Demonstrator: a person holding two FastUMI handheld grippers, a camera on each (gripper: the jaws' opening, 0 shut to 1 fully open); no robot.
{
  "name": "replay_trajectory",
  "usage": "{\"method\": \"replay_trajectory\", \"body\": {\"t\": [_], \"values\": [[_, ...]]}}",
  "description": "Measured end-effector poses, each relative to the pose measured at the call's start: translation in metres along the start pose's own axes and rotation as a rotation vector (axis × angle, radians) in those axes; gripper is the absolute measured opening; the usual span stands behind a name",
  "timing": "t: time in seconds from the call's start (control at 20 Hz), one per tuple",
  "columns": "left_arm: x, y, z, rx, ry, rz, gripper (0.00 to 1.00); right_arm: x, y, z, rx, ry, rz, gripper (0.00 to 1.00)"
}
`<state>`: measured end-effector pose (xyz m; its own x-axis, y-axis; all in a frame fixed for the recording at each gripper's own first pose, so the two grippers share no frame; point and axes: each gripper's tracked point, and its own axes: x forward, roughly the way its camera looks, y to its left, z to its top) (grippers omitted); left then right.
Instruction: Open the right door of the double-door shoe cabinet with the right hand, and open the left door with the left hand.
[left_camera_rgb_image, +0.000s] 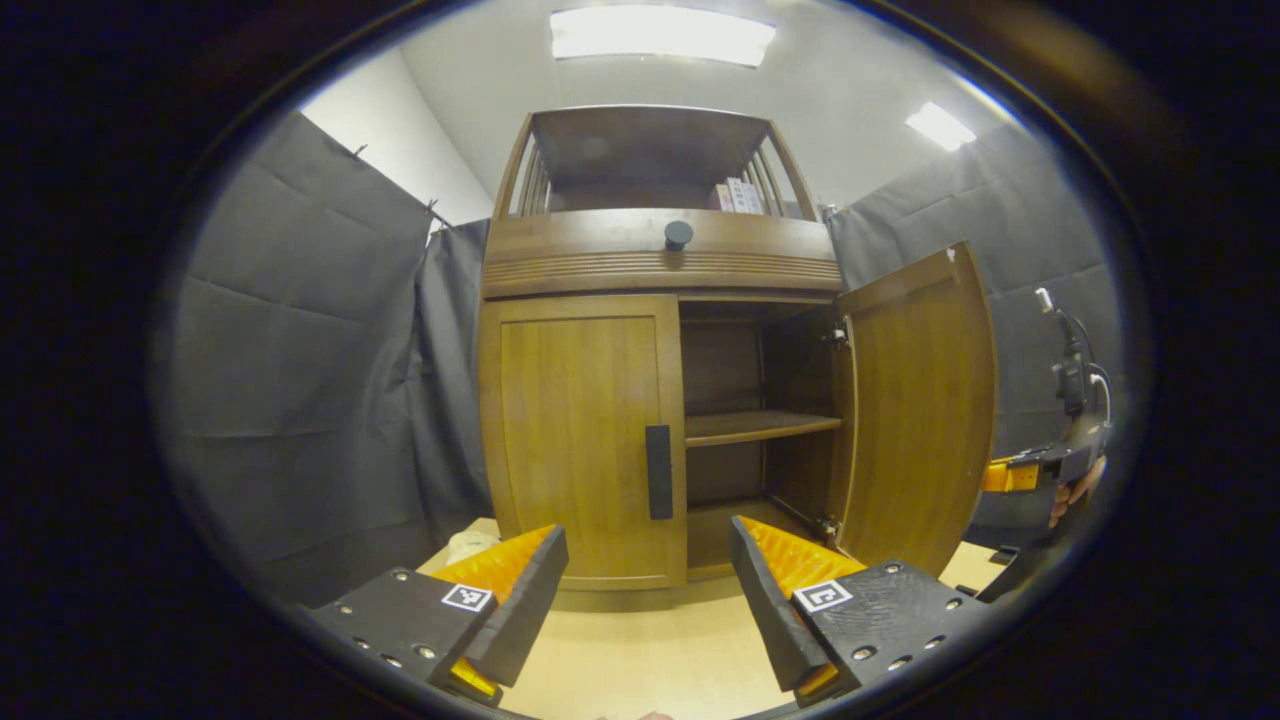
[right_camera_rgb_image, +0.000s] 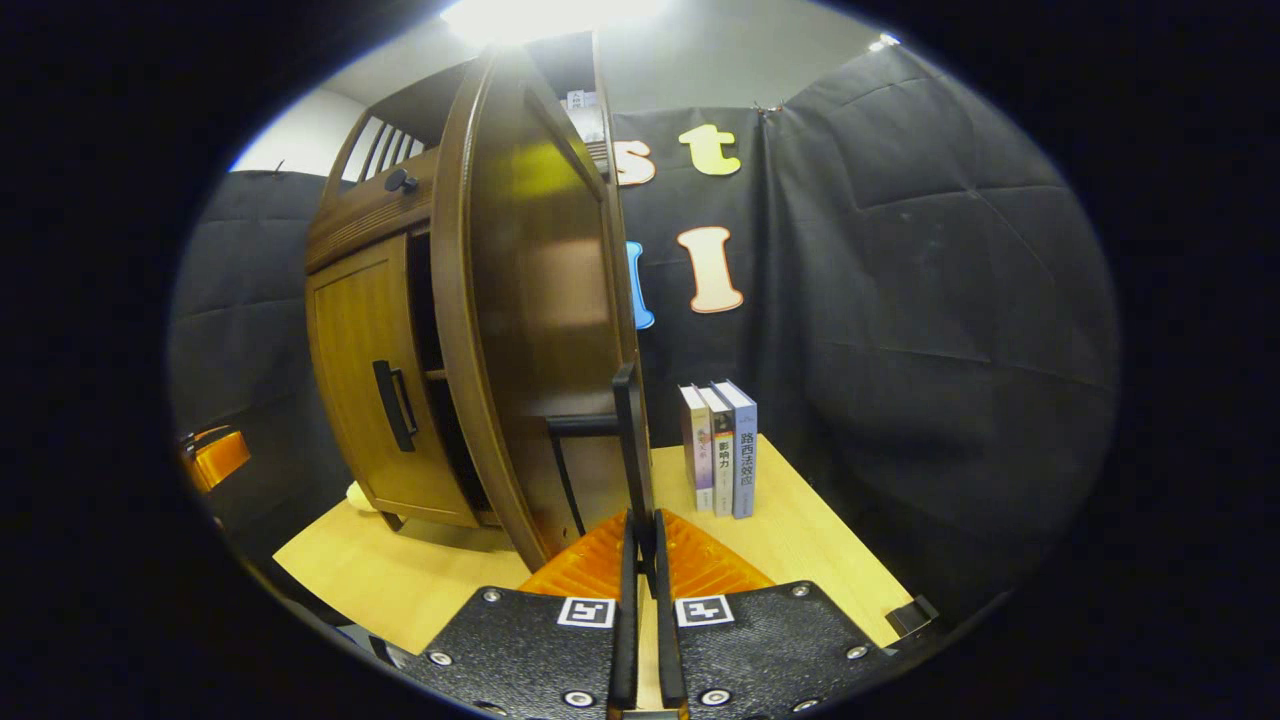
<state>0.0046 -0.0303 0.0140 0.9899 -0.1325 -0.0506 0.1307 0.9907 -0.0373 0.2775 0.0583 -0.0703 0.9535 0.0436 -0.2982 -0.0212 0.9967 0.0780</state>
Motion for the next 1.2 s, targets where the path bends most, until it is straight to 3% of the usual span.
{"method": "replay_trajectory", "body": {"t": [0.35,0.4,0.45,0.6,0.65,0.9,1.2], "values": [[0.003,-0.002,-0.001,-0.012,0.005,-0.035,0.96,-0.023,-0.045,0.003,0.058,-0.035,-0.124,0.05],[0.004,-0.003,-0.001,-0.010,0.006,-0.039,0.96,-0.027,-0.046,0.006,0.081,-0.042,-0.117,0.00],[0.003,-0.003,-0.002,-0.008,0.010,-0.040,0.96,-0.030,-0.045,0.009,0.093,-0.054,-0.116,0.05],[0.005,-0.004,0.000,-0.018,0.007,-0.051,0.93,-0.044,-0.049,0.024,0.041,-0.097,-0.142,0.09],[0.005,-0.004,0.000,-0.018,0.003,-0.055,0.93,-0.051,-0.045,0.026,0.020,-0.114,-0.142,0.16],[0.007,-0.003,0.000,-0.015,-0.006,-0.054,0.96,-0.084,-0.041,0.046,-0.057,-0.185,-0.198,0.94],[0.007,-0.004,-0.004,-0.038,0.013,-0.044,0.93,-0.106,-0.016,0.054,-0.102,-0.196,-0.196,0.92]]}}
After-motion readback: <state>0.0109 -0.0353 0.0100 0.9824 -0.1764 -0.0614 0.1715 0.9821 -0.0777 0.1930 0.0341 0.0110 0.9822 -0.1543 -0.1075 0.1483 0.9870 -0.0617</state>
